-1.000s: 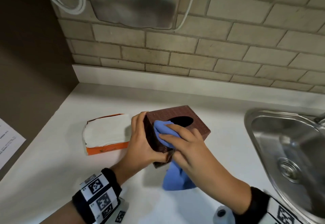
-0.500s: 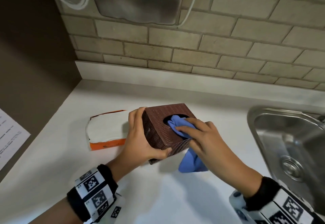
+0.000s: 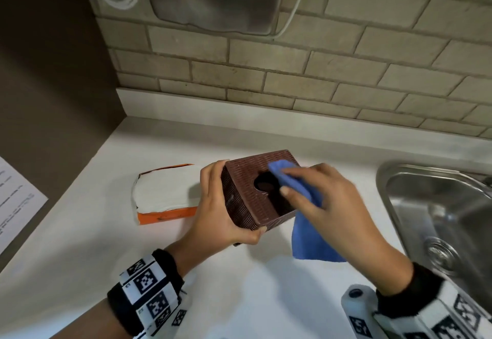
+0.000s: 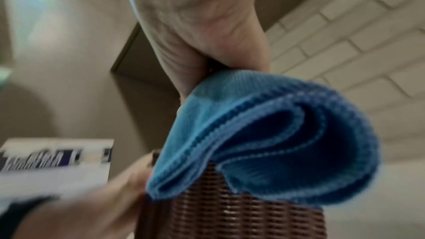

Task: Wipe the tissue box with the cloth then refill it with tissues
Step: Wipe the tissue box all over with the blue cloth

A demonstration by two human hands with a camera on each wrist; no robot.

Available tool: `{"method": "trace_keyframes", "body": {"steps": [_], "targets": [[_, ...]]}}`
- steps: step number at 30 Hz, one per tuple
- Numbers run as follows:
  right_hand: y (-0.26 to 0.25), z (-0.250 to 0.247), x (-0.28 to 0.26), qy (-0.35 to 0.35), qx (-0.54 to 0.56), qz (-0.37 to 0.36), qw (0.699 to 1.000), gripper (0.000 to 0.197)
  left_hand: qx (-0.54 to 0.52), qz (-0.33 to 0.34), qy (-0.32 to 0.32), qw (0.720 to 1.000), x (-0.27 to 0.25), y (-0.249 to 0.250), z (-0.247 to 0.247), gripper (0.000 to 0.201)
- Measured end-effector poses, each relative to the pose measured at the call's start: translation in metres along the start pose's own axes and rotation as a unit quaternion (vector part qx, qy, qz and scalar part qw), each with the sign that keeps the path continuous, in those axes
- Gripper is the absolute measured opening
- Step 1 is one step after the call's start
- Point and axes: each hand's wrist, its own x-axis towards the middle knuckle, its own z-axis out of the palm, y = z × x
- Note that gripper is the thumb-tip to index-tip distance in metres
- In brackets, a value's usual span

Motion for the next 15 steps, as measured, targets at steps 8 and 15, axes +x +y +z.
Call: {"method": "trace_keyframes", "body": {"steps": [8, 15], "targets": [[0.002, 0.019, -0.007, 0.000, -0.103, -0.054, 0.993, 0.023, -0.008, 0.011, 0.005, 1.000, -0.005, 0.004, 0.001, 0.119], [0.003, 0.015, -0.012, -0.027, -0.083, -0.047, 0.995, 0.030, -0.013, 0.002, 0.008, 1.000, -0.001, 0.003, 0.001, 0.119]]}}
